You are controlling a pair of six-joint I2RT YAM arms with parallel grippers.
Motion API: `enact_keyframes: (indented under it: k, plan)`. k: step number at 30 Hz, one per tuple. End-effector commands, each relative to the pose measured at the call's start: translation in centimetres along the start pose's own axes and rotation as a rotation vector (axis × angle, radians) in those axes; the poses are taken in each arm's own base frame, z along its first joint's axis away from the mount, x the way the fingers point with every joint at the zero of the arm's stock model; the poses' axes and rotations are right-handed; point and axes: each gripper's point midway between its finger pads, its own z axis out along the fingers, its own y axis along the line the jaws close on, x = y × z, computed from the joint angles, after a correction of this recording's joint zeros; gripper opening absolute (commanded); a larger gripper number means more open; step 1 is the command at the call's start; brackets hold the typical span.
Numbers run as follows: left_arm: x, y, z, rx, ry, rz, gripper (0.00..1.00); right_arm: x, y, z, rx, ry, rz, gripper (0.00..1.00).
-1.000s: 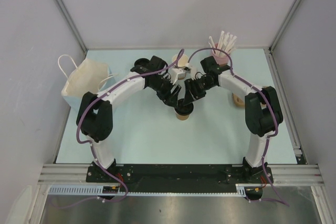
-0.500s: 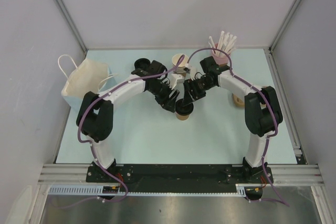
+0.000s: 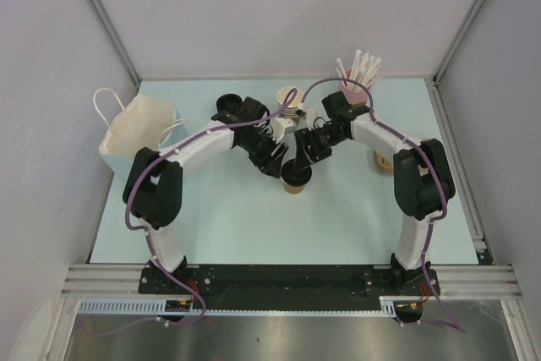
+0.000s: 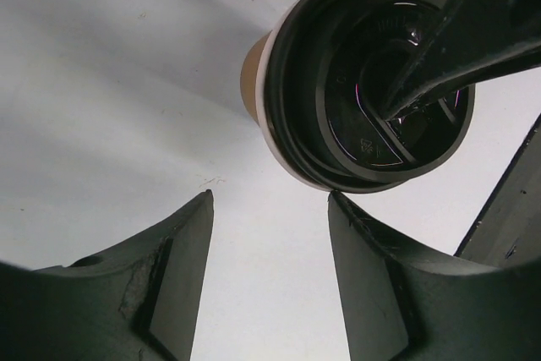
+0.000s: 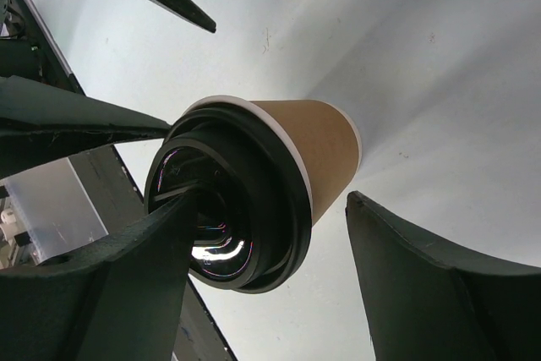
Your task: Pack the takeout coffee
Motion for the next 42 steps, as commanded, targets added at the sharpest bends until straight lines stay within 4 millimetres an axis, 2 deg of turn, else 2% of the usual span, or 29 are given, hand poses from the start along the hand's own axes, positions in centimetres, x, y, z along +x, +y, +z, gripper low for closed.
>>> enact_keyframes:
  k: [1,10,18,27,35,38,42]
  plan:
    - [-0.2,1.2,1.0,-0.041,-0.003,-0.013,0.61,2.0,-1.4,0.9,0.05,0.068,-0.011,0.75]
    - [0.4,2.2,2.2,-0.059,0.028,-0.053,0.61,1.9,-1.0,0.8,0.028,0.064,-0.011,0.75]
    - [-0.4,1.1,2.2,-0.006,0.003,-0.066,0.62,2.4,-0.7,1.3,0.012,0.084,-0.009,0.77]
    - [-0.1,1.1,2.2,-0.008,0.007,-0.066,0.63,2.4,0.7,2.0,0.023,0.105,-0.059,0.85]
    - [-0.1,0.8,2.4,-0.003,0.007,-0.062,0.62,2.3,-0.6,1.4,0.041,0.093,-0.017,0.86]
    - [-0.1,0.8,2.4,-0.003,0.007,-0.062,0.62,2.1,-1.4,1.0,0.038,0.076,0.014,0.82]
    - [-0.2,0.7,2.4,-0.002,0.008,-0.063,0.62,2.0,-1.8,0.6,0.019,0.063,0.042,0.68]
